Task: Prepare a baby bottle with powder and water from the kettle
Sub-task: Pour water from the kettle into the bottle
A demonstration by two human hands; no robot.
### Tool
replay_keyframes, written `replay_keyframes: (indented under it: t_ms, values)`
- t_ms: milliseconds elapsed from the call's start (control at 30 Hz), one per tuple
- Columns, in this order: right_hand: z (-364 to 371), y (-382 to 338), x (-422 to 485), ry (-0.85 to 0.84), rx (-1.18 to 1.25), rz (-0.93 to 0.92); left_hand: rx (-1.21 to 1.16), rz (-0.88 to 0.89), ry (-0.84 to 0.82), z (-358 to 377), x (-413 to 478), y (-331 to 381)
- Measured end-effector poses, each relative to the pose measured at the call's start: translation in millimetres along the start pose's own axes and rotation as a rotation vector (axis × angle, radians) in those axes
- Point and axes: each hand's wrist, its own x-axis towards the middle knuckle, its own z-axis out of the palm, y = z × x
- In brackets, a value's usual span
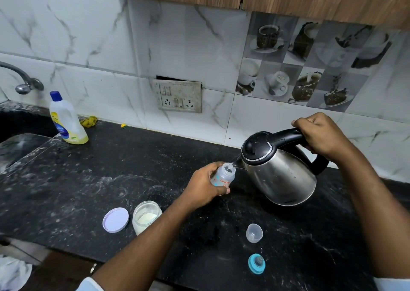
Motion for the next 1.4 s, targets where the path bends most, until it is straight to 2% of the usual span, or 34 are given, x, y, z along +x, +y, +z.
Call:
replay_keyframes:
  t_ms: [1400]
  values:
    - [11.1, -1.7, 1.1, 0.001, -0.034, 0.022, -0.045, -0.041, 0.018, -4.0, 0.2, -5.5]
